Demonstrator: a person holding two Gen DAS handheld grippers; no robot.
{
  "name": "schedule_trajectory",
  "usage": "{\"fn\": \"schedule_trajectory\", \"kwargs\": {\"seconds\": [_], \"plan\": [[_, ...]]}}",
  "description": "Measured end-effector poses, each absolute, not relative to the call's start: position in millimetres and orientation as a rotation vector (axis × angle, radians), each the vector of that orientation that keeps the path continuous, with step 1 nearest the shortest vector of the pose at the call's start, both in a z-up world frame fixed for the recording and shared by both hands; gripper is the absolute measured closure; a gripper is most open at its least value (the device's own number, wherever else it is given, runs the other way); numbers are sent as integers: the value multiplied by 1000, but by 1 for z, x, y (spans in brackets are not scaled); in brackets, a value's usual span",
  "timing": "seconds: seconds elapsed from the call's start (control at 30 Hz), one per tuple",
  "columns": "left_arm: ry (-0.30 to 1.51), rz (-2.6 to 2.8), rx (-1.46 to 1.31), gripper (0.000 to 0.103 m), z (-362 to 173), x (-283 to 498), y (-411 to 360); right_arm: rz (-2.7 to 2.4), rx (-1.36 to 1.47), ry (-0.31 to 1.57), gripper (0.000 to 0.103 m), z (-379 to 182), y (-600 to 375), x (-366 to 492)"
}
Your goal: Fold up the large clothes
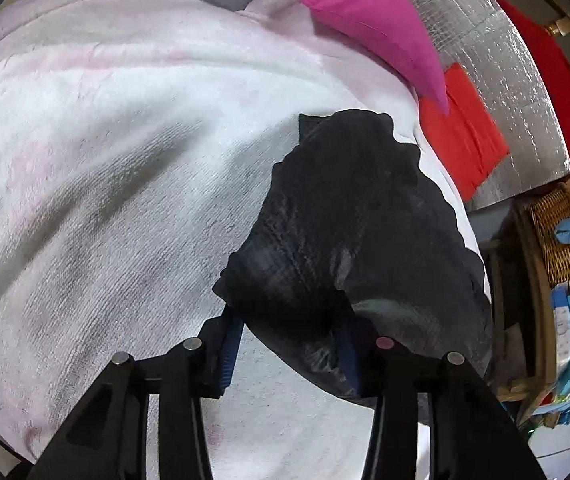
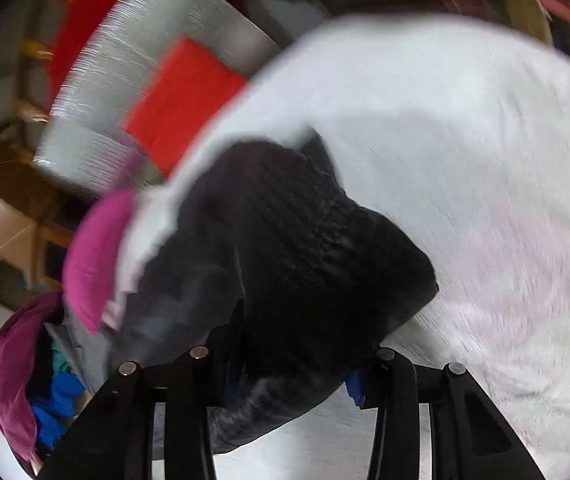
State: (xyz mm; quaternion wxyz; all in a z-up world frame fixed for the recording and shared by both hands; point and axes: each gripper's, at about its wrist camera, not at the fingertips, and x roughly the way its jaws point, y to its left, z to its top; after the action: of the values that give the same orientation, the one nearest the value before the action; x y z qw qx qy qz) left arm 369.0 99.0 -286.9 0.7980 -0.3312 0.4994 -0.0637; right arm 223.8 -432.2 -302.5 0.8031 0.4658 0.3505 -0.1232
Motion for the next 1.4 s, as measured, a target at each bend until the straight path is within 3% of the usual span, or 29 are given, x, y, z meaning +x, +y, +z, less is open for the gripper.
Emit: {"fn": "schedule_trajectory", "kwargs": {"seconds": [0.1, 0.2, 0.27, 0.47, 0.53, 0.6, 0.9, 1.23, 1.4], "plan": [[1076, -138, -719, 51, -285, 367, 104, -215, 1036, 739, 60, -297, -437, 217], [1059, -138, -710, 47, -277, 349, 116, -238, 1015, 766, 44, -290, -437, 205], [1025, -129, -706, 46, -267, 339, 123, -250, 1044, 754, 41, -285, -444, 188], [876, -39, -613, 39, -240, 331, 130, -361, 989, 548, 37, -252, -468, 145], [856, -18, -557, 38, -234, 332, 125, -329, 935, 520, 41, -244, -460, 152], [865, -4, -512, 38, -237, 338, 116, -311, 847, 515, 64, -235, -448, 162], [986, 61, -382, 38, -266, 352, 102, -312, 840, 810, 64, -287, -443, 214], [799, 91, -208, 38, -225, 324, 75, -274, 622, 587, 64, -221, -409, 186], [740, 67, -135, 38, -213, 316, 59, -174, 587, 690, 64, -231, -380, 210]]}}
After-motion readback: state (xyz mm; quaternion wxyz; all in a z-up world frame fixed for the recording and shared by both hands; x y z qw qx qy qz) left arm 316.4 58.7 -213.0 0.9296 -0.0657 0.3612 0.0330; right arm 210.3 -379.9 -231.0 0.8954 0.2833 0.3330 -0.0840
